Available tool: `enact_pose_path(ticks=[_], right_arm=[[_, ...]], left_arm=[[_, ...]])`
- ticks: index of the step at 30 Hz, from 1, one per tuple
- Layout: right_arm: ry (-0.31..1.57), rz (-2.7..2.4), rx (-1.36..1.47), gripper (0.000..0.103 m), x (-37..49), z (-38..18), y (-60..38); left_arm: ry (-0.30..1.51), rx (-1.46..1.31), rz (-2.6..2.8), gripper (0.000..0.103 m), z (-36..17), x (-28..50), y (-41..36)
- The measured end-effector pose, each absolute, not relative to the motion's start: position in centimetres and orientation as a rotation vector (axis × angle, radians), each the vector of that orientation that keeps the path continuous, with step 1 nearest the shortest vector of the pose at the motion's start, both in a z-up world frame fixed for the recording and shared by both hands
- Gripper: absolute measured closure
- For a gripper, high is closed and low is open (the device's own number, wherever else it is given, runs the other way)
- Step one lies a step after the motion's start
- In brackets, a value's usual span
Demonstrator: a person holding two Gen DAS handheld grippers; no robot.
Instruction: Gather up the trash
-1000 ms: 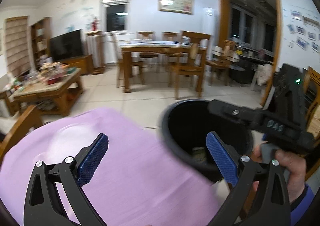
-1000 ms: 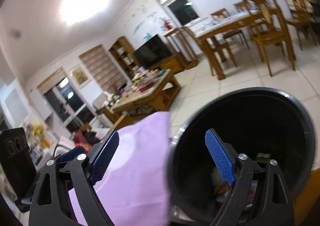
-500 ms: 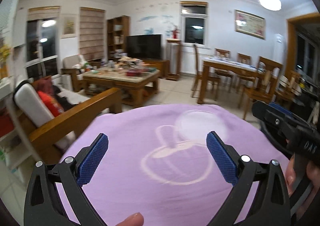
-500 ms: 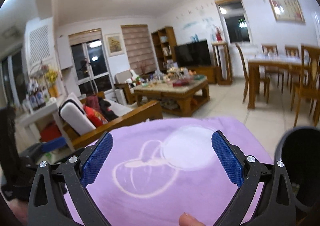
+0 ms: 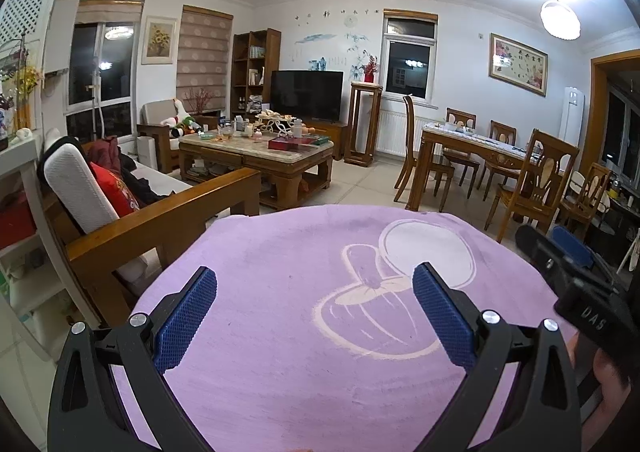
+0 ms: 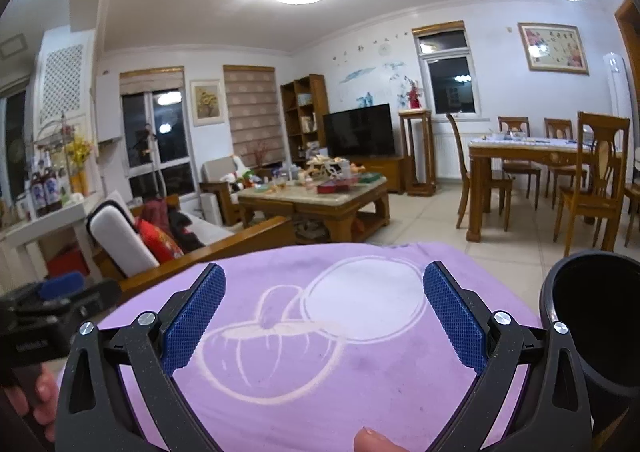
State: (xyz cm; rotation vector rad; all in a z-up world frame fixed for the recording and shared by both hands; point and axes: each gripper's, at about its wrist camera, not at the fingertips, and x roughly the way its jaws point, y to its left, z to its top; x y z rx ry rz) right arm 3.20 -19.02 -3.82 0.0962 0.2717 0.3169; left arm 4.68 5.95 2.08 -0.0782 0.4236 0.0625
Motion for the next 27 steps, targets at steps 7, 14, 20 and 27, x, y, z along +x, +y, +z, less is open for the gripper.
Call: enact_pose_path(ticks=[7,14,20,27], right_arm=[[0.295,0.315,0.161,0.005,3.8,-4.5,-21.1],[0.285,0.317,0.159,0.005,3.6,-4.4,-21.2],[0.285,0.318,0.160,0.005,3.7,-4.5,-21.3],[0.289,0.325,0.158,0.005,3.6,-4.2,-20.9]], left_arm=[[0.434,-0.082,0.061,0.005,1.6,4.8,5.6],[0.439,-0.081,0.060,0.005,0.9,4.8,5.6],[0.442,-0.083,0.059,0.005,0.6,4.9,5.8],[0.454,-0.083,0.065,0.005,-0.1,4.8,6.0]])
